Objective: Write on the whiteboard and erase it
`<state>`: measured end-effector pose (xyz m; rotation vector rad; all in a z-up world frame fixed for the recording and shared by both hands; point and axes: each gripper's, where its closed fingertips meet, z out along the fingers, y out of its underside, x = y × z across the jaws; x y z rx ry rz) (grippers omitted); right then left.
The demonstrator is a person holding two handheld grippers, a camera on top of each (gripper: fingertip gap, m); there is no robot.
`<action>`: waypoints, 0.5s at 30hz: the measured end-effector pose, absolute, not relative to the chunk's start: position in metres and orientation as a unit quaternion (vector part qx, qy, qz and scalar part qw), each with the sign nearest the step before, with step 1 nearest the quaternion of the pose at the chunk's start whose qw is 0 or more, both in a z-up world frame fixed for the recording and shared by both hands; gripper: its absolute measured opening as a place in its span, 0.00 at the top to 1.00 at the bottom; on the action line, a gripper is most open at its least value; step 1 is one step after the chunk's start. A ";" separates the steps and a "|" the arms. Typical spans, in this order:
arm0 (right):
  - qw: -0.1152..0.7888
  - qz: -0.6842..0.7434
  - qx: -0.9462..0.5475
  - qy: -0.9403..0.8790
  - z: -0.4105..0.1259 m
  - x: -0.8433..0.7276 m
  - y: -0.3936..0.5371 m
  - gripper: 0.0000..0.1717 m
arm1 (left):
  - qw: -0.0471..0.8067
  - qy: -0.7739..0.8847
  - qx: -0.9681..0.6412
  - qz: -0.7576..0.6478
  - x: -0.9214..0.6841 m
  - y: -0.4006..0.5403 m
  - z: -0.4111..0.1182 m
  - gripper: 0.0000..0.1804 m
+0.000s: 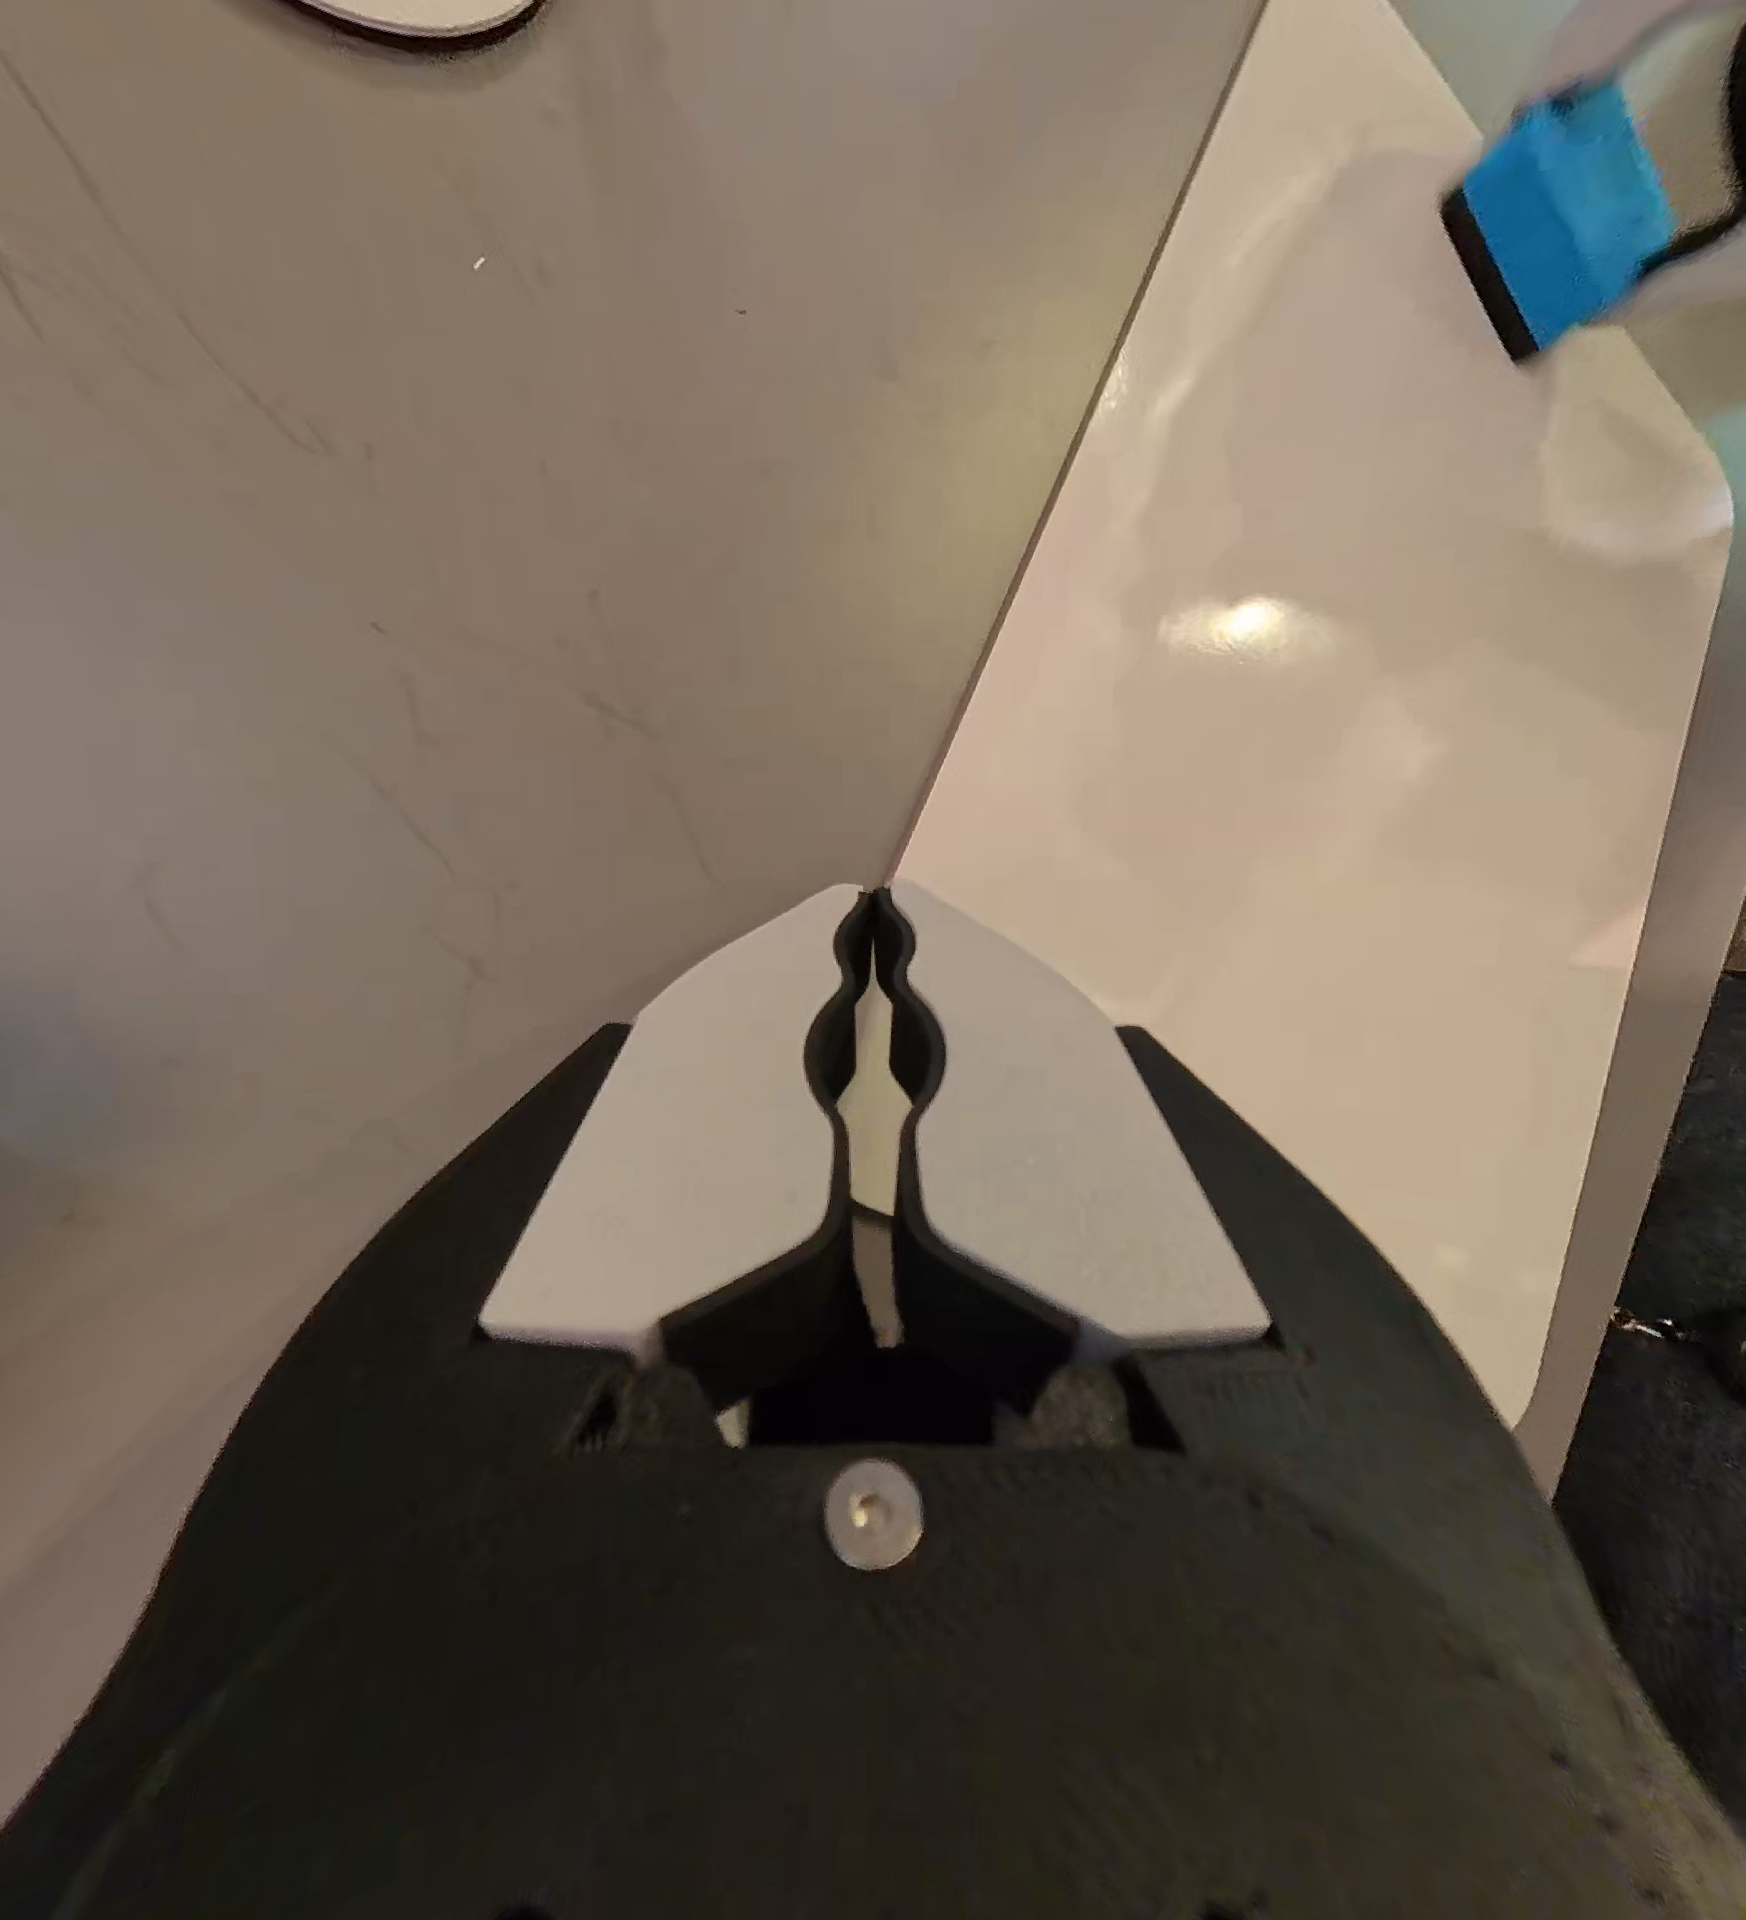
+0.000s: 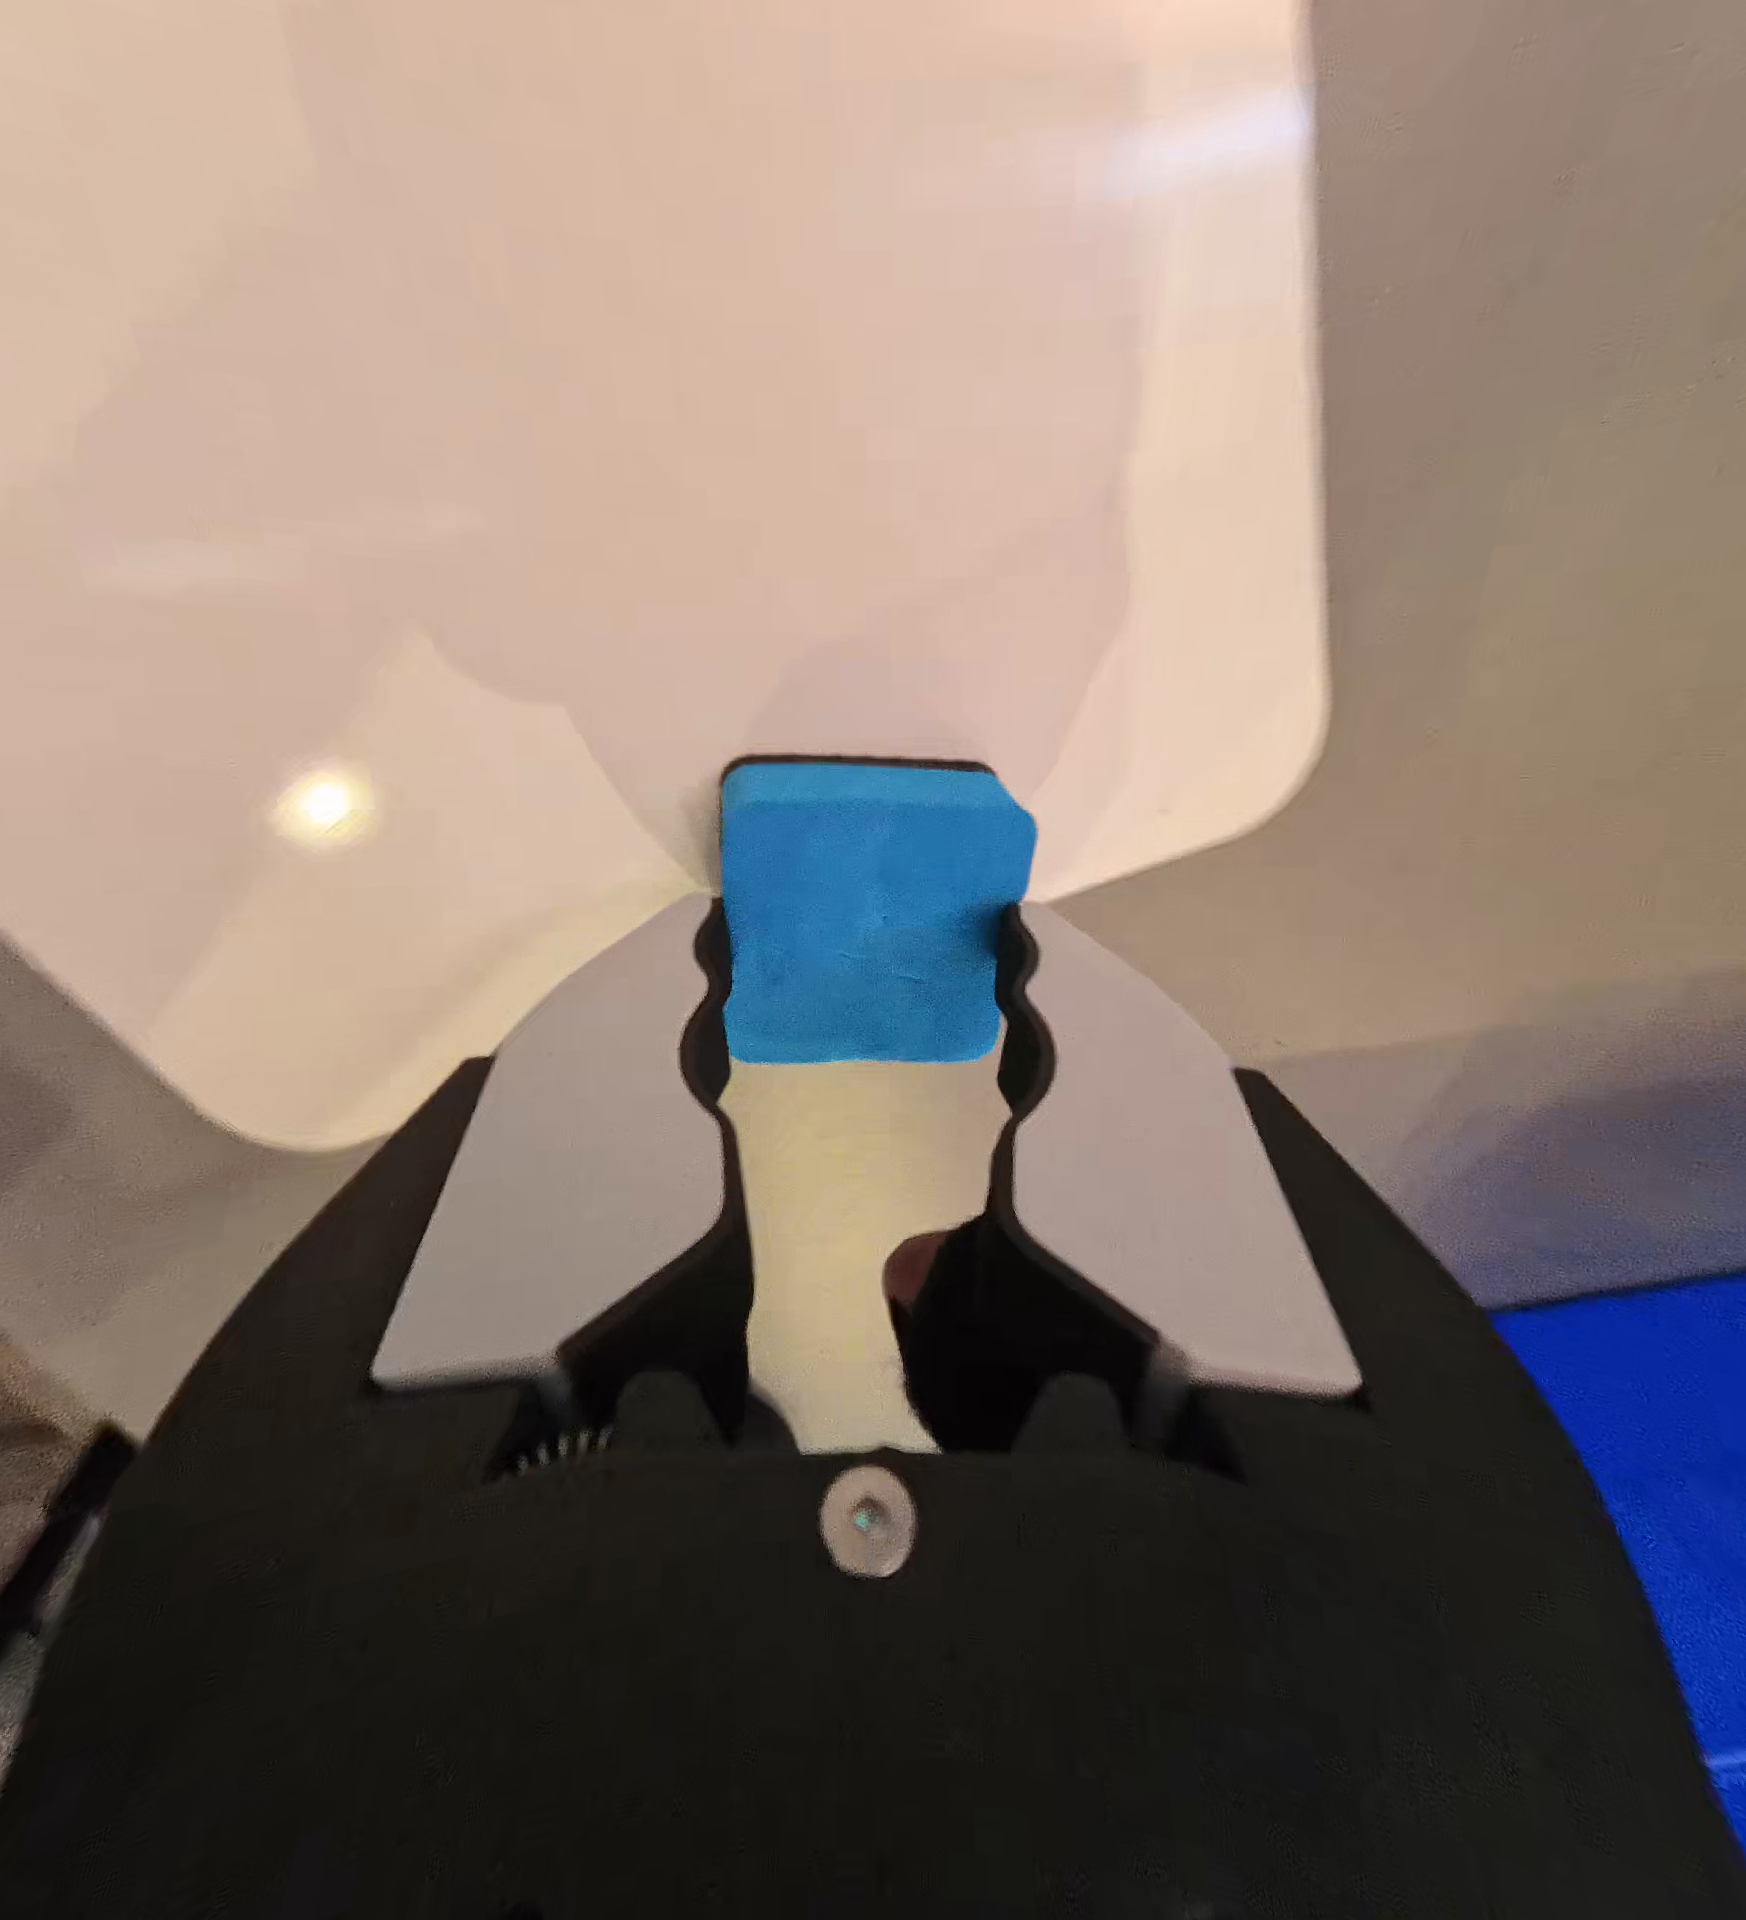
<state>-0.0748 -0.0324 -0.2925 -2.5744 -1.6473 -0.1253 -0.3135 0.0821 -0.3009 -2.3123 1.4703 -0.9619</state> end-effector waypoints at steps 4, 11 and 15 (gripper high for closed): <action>0.028 -0.056 -0.820 -0.569 -0.289 -0.062 -0.043 0.70 | 0.129 0.507 -0.789 -0.321 -0.310 0.083 -0.301 1.00; 0.038 -0.065 -0.822 -0.564 -0.280 -0.021 -0.056 0.70 | 0.113 0.501 -0.788 -0.340 -0.306 0.081 -0.300 1.00; 0.042 -0.080 -0.800 -0.593 -0.288 -0.023 -0.048 0.70 | 0.123 0.508 -0.785 -0.333 -0.294 0.085 -0.298 1.00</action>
